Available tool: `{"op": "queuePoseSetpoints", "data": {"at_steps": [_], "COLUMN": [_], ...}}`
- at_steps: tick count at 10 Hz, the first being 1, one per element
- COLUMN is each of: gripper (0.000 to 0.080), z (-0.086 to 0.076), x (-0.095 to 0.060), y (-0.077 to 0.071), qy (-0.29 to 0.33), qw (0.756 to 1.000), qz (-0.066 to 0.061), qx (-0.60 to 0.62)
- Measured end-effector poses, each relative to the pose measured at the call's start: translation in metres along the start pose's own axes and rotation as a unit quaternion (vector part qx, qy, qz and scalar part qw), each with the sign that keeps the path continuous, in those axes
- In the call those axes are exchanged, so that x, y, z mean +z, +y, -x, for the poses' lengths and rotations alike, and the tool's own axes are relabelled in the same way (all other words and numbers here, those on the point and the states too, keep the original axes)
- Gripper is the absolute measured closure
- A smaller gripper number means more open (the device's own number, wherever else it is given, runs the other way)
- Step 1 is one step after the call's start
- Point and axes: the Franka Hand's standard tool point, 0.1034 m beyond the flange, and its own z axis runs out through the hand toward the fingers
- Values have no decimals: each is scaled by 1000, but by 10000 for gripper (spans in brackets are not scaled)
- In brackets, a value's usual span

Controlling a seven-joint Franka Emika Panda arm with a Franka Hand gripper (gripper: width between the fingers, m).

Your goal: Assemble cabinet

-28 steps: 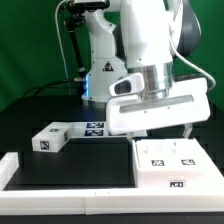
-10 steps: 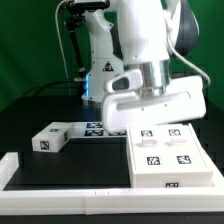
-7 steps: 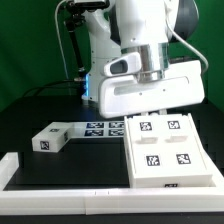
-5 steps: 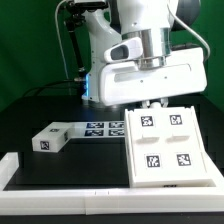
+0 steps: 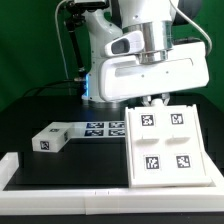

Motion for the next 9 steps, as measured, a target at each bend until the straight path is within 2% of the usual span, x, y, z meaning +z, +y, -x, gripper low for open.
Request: {"op": "queuePoseSetpoints", "data": {"at_steps": [3,7,9], "gripper": [797,797,797], "z": [-17,-16,-26], "x": [-20,-19,-30], "y": [-3,-5,-6], "qy": [-10,-15,-21], "qw": [1000,1000,1000], "qz": [-2,-3,-4], "qx": [-3,-6,-7]}}
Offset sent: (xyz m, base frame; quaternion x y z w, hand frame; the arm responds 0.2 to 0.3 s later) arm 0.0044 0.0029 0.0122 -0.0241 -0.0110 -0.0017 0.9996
